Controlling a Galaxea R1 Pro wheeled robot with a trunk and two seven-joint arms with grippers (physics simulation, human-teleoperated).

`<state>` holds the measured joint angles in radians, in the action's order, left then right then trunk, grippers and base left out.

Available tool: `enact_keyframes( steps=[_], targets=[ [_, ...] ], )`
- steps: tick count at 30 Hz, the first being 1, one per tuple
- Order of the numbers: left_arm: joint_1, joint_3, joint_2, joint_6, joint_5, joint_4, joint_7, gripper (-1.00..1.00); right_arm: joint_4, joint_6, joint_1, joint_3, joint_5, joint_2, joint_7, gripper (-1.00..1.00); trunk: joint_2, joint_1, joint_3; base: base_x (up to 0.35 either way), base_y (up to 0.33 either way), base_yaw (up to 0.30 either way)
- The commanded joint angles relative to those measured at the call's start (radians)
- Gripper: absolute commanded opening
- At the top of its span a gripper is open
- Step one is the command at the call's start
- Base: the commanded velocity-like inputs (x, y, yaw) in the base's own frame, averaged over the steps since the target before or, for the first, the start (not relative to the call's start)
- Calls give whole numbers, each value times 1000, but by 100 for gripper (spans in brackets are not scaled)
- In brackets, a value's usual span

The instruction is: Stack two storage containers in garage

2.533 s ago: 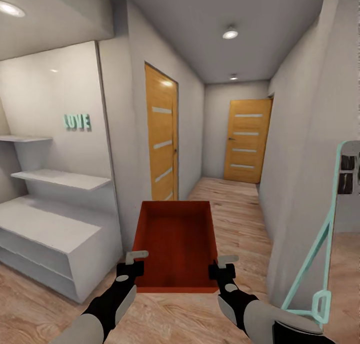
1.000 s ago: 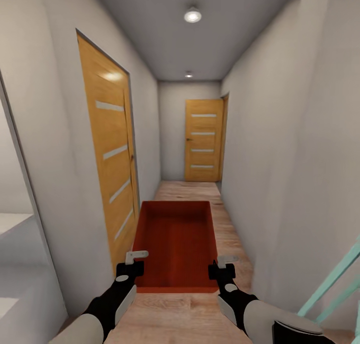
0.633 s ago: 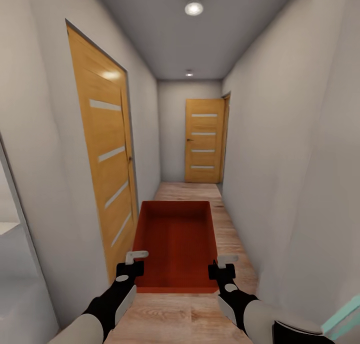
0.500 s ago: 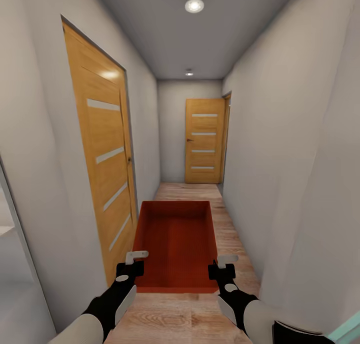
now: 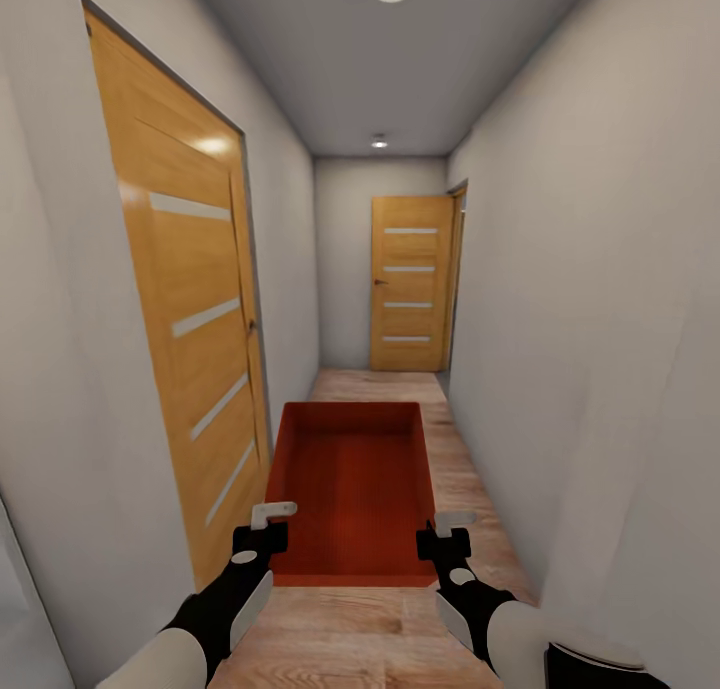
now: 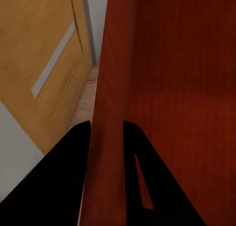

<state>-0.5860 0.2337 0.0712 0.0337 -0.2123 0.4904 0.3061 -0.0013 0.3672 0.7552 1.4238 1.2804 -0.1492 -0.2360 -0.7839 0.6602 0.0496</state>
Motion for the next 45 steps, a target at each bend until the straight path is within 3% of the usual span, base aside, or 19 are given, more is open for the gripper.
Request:
enact_keyframes(
  steps=[1, 45],
  targets=[
    [-1, -16, -7, 5, -12, 0, 14, -100, -3, 12, 1, -22, -18, 0, -2, -100, -1, 1, 2, 322, 0, 0],
    [-1, -16, -7, 5, -12, 0, 15, -100, -3, 13, 1, -23, -21, 0, -8, -100, -1, 1, 2, 322, 0, 0]
  ],
)
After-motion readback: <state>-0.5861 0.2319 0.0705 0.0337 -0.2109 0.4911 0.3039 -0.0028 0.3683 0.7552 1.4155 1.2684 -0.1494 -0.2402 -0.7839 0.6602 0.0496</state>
